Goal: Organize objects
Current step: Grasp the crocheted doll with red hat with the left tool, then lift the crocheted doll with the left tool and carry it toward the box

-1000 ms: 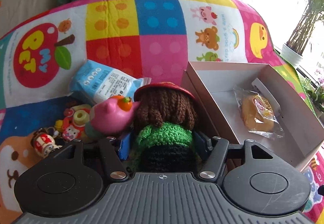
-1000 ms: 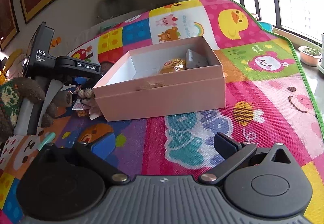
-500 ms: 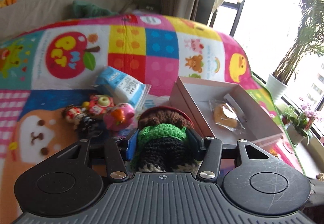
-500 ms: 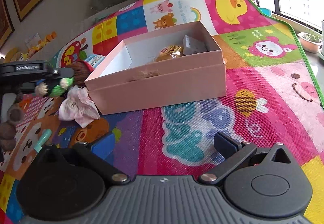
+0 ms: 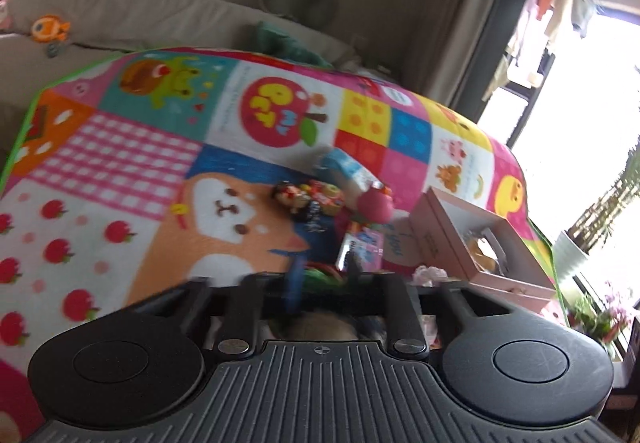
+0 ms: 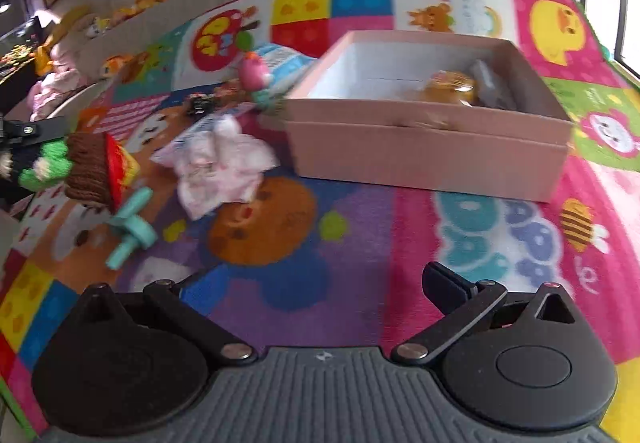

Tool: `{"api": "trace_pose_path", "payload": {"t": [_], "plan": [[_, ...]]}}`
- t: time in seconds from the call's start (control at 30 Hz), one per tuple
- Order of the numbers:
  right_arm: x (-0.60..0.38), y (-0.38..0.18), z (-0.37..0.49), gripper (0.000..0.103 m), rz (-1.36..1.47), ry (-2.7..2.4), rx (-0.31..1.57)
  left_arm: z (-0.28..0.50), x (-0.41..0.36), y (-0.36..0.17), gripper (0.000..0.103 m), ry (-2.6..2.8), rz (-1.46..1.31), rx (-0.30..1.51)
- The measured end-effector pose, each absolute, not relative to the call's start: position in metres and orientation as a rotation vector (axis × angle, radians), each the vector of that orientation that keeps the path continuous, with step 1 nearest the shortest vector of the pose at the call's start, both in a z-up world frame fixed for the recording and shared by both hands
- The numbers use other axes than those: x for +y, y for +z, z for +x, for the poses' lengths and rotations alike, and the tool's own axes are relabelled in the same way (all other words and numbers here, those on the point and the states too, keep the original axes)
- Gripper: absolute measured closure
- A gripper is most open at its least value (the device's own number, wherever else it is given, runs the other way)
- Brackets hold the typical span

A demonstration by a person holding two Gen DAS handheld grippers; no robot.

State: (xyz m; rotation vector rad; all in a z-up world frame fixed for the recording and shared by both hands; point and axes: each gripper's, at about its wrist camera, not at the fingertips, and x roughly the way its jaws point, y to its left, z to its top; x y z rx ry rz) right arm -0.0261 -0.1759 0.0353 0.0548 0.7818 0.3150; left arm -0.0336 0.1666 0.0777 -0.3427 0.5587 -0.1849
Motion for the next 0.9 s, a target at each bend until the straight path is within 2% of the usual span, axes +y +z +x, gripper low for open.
{"api": "trace_pose_path", "payload": {"t": [0.13, 0.27, 0.37, 0.5, 0.57, 0.77, 0.9], "plan": [[-0.116, 0.043, -0.032, 0.000, -0.029, 0.445, 0.736, -0.039, 0.179, 0.073, 0.094, -0.175, -0.366, 0.559], [-0.073, 0.040, -0.035, 0.004, -0.122, 0.505, 0.716, -0.044, 0.174, 0.058, 0.092, -0.216, -0.325, 0.648], [-0.065, 0.038, -0.035, 0.005, -0.166, 0.491, 0.706, -0.060, 0.170, 0.060, 0.092, -0.214, -0.247, 0.608], [-0.079, 0.032, -0.037, 0.005, -0.190, 0.424, 0.695, -0.090, 0.172, 0.075, 0.091, -0.225, -0.225, 0.548], [-0.093, 0.028, -0.039, 0.005, -0.177, 0.394, 0.707, -0.107, 0.165, 0.080, 0.088, -0.240, -0.157, 0.541], [-0.138, 0.025, -0.047, 0.004, -0.104, 0.310, 0.715, -0.124, 0.098, 0.049, 0.085, -0.414, -0.017, 0.694], [-0.169, 0.027, -0.046, 0.004, -0.067, 0.199, 0.692, -0.115, 0.036, 0.023, 0.084, -0.416, 0.202, 0.754]]}}
